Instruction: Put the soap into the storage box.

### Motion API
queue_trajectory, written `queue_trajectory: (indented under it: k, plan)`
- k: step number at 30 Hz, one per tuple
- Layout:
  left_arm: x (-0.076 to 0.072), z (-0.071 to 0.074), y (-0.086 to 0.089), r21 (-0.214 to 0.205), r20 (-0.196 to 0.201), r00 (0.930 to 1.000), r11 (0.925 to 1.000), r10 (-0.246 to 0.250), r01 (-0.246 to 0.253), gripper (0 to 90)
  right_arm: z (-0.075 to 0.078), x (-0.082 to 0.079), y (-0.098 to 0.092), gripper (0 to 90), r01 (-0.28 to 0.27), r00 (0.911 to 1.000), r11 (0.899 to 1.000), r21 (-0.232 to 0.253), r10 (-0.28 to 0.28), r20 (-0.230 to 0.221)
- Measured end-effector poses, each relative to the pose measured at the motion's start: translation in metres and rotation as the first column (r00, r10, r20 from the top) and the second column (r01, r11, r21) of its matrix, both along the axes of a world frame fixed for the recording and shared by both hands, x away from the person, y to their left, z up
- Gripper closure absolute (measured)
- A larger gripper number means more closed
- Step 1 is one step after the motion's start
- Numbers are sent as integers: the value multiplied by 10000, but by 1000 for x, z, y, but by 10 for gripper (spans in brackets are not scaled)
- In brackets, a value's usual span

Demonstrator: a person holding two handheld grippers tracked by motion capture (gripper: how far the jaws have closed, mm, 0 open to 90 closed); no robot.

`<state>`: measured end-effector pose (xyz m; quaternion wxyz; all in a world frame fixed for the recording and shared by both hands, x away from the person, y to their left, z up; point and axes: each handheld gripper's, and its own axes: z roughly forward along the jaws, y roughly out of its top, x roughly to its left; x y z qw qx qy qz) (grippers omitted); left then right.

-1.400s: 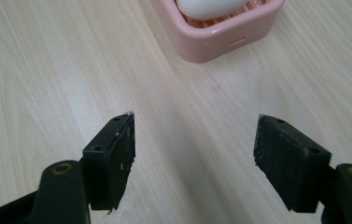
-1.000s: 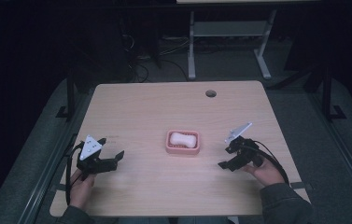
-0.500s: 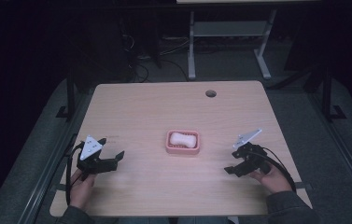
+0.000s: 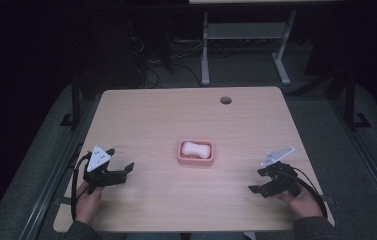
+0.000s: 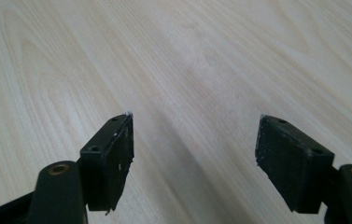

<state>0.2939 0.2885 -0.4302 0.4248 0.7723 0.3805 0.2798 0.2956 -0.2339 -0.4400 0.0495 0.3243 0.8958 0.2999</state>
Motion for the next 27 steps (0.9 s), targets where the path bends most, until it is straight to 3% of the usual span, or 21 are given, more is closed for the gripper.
queue_trajectory:
  k: [18,27]
  plan:
    - [-1,-1,-4,102,-66,9999,9999,-133,133,142,-10,-27,-21,265,457,9986,9979,462,-469,247]
    - [0,-2,-6,67,-88,9998,9998,-174,175,142,-8,-39,-22,259,507,9977,9960,737,-538,418]
